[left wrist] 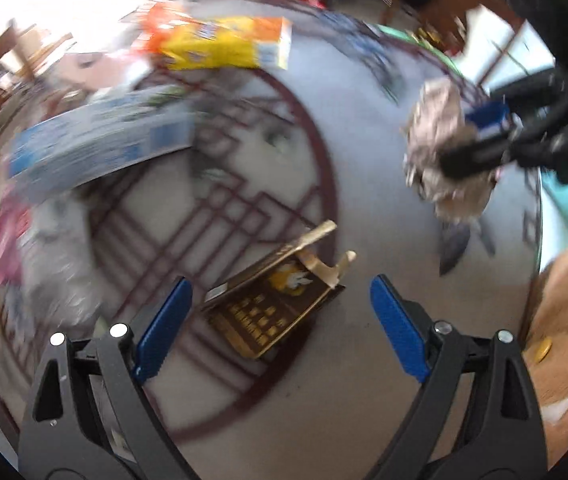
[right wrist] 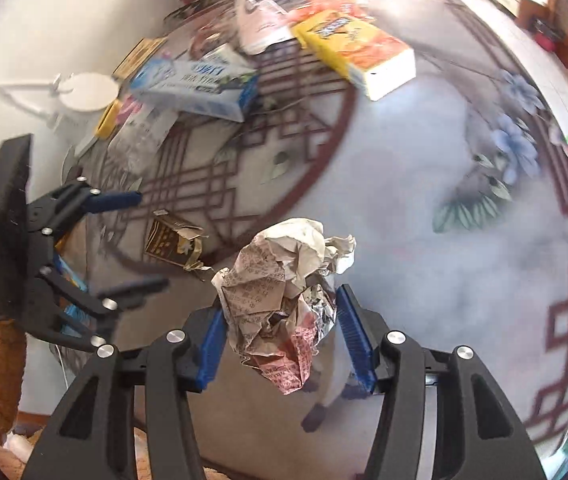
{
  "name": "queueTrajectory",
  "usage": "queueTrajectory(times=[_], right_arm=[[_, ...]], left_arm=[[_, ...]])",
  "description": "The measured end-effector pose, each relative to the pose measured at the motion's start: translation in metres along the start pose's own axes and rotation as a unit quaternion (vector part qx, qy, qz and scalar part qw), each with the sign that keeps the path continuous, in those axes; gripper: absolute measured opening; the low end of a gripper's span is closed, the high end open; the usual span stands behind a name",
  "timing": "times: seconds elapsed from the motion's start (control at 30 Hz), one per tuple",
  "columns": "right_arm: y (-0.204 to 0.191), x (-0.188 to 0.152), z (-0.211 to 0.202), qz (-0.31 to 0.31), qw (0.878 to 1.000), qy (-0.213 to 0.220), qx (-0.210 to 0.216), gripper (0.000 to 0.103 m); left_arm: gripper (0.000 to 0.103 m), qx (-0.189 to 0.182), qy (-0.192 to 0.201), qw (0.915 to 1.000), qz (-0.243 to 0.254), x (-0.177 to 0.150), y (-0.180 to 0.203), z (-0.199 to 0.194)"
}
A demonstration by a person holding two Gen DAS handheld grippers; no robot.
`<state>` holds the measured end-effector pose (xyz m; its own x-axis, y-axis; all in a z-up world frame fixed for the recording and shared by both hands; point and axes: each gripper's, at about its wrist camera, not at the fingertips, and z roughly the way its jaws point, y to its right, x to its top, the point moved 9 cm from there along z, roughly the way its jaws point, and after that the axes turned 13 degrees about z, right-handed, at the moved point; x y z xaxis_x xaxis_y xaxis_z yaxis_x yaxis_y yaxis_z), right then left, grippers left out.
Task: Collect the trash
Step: 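Grasp crumpled paper with the right gripper while the left gripper grasps a brown cigarette box, then lift the crumpled paper with the right gripper while the left gripper holds the box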
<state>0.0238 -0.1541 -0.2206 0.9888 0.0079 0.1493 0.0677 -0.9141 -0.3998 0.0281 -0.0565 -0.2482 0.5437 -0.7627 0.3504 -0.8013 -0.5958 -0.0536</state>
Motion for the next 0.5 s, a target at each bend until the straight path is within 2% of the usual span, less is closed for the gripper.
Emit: queueTrajectory(times=[0.03,0.13,0.2,0.27,0.33,0.43,0.5], right_arm=[[0.001,0.0,-0.001,0.003,1.0,0.001,0.0,0.052],[0.002,0.0,-0.008,0.004,1.0,0.004,-0.001,0.052],[0.0,-0.001,-0.01,0.003,1.0,0.007,-0.001,0.053],[0.0,-0.003,-0.014,0.002,1.0,0.01,0.0,0.053],[-0.002,-0.002,-0.015,0.0,1.0,0.011,0.002,0.053],[-0.008,0.001,-0.015,-0.008,1.0,0.012,0.004,0.053],[-0.014,0.002,-0.016,-0.016,1.0,0.014,0.006,0.053]], left_arm=[[0.088,-0.011,-0.008,0.9999,0.008,0.0,0.002,0.008],[0.086,-0.011,-0.019,0.9997,0.012,-0.001,0.003,0.022],[0.072,-0.008,-0.015,0.9998,0.0,-0.002,0.002,0.023],[0.053,-0.011,-0.005,0.9995,-0.03,-0.004,0.001,0.021],[0.046,-0.015,0.01,0.9971,-0.074,-0.007,-0.004,0.017],[0.038,-0.017,0.042,0.9892,-0.139,-0.01,-0.01,0.004],[0.038,-0.014,0.069,0.9799,-0.186,-0.009,-0.014,-0.009]])
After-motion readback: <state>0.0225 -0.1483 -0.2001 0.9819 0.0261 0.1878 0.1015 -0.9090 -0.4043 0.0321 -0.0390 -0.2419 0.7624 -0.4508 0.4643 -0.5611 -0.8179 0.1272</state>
